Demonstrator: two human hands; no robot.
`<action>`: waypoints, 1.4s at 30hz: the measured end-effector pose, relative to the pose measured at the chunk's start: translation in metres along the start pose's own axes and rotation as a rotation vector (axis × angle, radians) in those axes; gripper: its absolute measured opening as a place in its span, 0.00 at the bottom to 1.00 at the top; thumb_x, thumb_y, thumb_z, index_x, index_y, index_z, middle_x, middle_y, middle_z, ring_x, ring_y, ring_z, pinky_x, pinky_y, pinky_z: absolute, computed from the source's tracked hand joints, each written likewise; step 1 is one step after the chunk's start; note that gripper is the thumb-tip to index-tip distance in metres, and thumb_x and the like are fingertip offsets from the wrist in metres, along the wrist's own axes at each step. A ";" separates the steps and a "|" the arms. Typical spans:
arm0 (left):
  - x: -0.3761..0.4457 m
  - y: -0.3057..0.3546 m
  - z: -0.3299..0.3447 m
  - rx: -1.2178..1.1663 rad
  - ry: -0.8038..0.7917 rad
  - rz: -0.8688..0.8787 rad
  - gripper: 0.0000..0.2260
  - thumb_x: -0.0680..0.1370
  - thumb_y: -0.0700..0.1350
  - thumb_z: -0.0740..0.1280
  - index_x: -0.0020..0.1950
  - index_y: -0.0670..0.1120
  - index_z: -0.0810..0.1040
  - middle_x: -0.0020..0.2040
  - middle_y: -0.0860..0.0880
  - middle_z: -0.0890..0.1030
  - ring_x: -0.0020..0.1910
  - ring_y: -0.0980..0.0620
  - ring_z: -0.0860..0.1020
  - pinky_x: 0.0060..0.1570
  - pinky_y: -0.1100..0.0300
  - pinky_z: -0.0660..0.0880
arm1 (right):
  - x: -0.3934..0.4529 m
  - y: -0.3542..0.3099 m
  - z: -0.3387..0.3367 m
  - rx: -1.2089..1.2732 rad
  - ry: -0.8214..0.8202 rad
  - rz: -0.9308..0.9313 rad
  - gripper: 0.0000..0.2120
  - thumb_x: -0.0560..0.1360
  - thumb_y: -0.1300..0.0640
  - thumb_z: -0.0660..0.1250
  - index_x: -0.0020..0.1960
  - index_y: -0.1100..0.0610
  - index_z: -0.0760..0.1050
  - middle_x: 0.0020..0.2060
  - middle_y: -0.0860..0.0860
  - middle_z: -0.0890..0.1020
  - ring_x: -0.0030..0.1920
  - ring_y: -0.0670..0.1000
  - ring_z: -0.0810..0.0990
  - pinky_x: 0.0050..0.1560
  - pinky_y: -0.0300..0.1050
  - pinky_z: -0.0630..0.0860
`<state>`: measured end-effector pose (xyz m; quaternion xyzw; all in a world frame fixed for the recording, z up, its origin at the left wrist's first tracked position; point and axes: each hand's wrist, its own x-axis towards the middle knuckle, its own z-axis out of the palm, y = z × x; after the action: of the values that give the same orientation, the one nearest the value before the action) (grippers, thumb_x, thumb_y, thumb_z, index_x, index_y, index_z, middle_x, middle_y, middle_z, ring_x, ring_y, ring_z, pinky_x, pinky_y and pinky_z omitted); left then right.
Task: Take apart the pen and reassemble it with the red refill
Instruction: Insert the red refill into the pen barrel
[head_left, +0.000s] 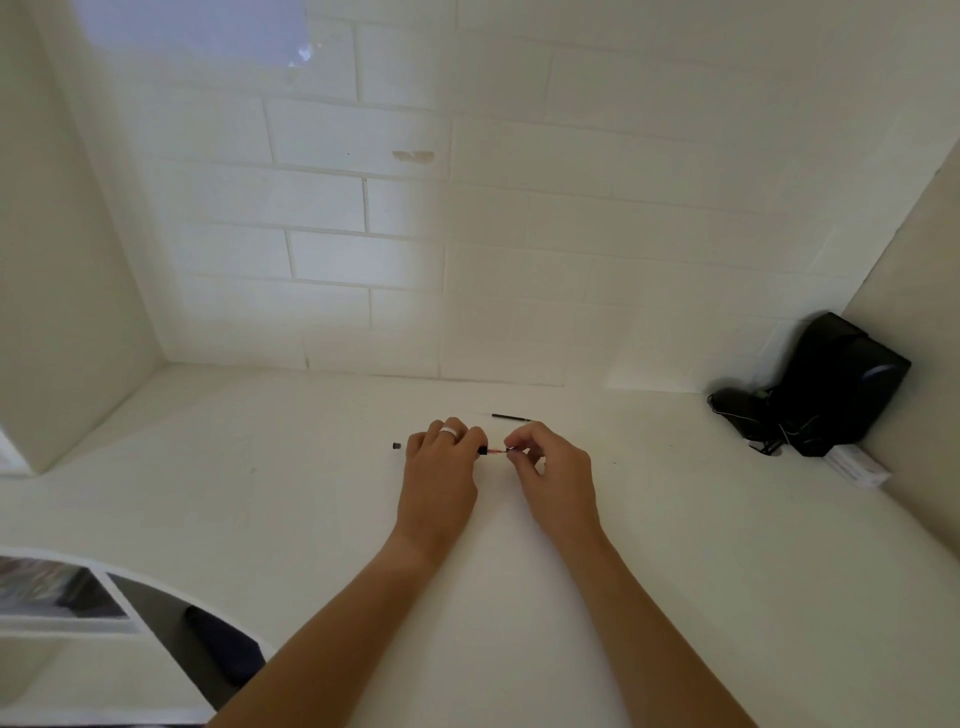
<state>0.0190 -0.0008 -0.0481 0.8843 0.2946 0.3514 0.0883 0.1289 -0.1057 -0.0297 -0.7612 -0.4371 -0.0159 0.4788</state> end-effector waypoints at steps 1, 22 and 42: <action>0.000 0.000 0.000 -0.003 0.000 -0.006 0.17 0.68 0.29 0.67 0.48 0.50 0.79 0.43 0.53 0.76 0.46 0.50 0.73 0.46 0.58 0.62 | 0.000 0.000 0.000 0.004 0.002 0.005 0.08 0.75 0.64 0.70 0.45 0.50 0.79 0.39 0.43 0.83 0.40 0.46 0.79 0.39 0.28 0.70; 0.000 0.003 -0.003 -0.057 -0.001 0.055 0.13 0.73 0.33 0.68 0.48 0.51 0.79 0.44 0.54 0.77 0.46 0.52 0.74 0.46 0.60 0.61 | -0.002 0.000 -0.001 0.064 -0.076 0.000 0.04 0.78 0.58 0.68 0.45 0.52 0.80 0.36 0.46 0.84 0.39 0.45 0.81 0.38 0.30 0.70; -0.001 0.003 -0.003 -0.047 0.017 0.044 0.14 0.71 0.31 0.69 0.47 0.51 0.78 0.43 0.54 0.76 0.45 0.52 0.73 0.46 0.60 0.62 | -0.003 0.007 0.008 -0.194 -0.009 -0.128 0.03 0.78 0.55 0.65 0.51 0.51 0.75 0.48 0.44 0.76 0.49 0.44 0.72 0.50 0.38 0.72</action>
<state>0.0179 -0.0034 -0.0456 0.8853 0.2672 0.3676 0.0989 0.1288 -0.1031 -0.0405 -0.7745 -0.4835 -0.0851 0.3989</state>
